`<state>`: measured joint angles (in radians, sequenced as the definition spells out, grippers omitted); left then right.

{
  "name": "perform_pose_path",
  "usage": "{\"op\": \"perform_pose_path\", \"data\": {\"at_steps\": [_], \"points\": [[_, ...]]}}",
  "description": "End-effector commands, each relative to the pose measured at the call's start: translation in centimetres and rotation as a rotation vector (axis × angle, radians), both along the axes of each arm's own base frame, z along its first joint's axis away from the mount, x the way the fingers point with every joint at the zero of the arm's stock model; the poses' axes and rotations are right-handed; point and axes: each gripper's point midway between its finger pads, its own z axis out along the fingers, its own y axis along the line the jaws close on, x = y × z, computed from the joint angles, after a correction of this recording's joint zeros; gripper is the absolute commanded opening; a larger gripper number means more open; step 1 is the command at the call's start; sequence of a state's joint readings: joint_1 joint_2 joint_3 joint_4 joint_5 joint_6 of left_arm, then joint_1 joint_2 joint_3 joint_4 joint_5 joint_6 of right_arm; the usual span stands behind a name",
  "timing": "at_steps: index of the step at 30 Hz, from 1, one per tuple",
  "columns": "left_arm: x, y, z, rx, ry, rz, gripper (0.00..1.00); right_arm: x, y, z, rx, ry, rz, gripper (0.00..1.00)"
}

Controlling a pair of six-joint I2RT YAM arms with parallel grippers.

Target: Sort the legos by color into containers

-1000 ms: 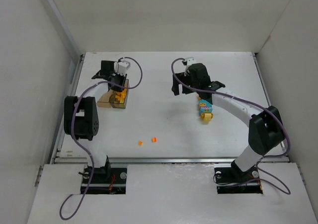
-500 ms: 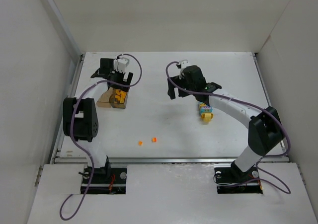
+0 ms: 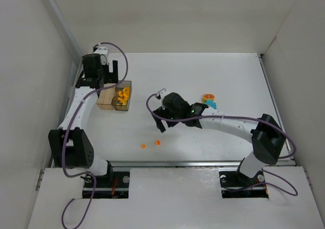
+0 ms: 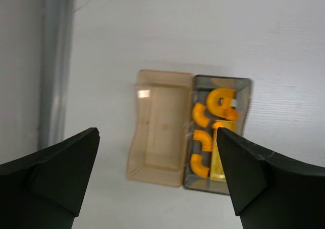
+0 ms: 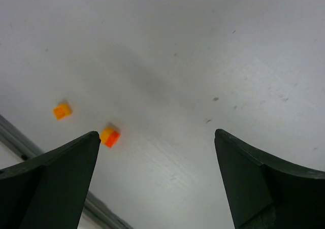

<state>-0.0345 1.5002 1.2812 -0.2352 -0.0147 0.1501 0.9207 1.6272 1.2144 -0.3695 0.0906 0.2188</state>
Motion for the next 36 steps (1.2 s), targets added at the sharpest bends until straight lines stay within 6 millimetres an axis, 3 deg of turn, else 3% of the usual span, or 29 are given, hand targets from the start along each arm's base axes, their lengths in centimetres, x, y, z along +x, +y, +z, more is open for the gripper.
{"op": "perform_pose_path", "data": {"at_steps": [1, 3, 6, 9, 10, 13, 24, 34, 36], "points": [[-3.3, 5.4, 1.3, 0.028, -0.041, 0.254, 1.0, -2.9, 0.5, 0.1, 0.002, 0.024, -0.035, 1.0], [-5.0, 7.7, 2.6, 0.087, -0.09, 0.364, 1.0, -4.0, 1.0, -0.9, -0.008, 0.055, -0.047, 1.0], [-7.1, 10.3, 2.0, 0.151, -0.094, 0.51, 1.0, -5.2, 1.3, -2.4, -0.015, 0.118, -0.057, 0.94], [-8.5, 11.2, 1.6, 0.167, -0.088, 0.538, 1.0, -6.7, 2.2, -3.5, -0.027, 0.133, -0.041, 0.84], [-8.9, 11.6, 2.5, 0.162, -0.113, 0.55, 1.0, -7.2, 2.4, -3.9, -0.033, 0.144, -0.041, 0.81], [-9.4, 10.9, 2.4, 0.139, -0.123, 0.518, 1.0, -7.6, 2.5, -5.6, -0.068, 0.168, -0.04, 0.77], [-10.3, 10.4, 2.8, 0.125, -0.15, 0.487, 1.0, -7.5, 4.1, -7.2, -0.071, 0.193, -0.057, 0.76], [-10.4, 10.2, 2.6, 0.12, -0.15, 0.479, 1.0, -7.7, 5.5, -8.8, -0.1, 0.204, -0.041, 0.68], [-10.4, 10.2, 2.4, 0.12, -0.15, 0.479, 1.0, -7.8, 5.8, -8.9, -0.099, 0.211, -0.036, 0.61]]}}
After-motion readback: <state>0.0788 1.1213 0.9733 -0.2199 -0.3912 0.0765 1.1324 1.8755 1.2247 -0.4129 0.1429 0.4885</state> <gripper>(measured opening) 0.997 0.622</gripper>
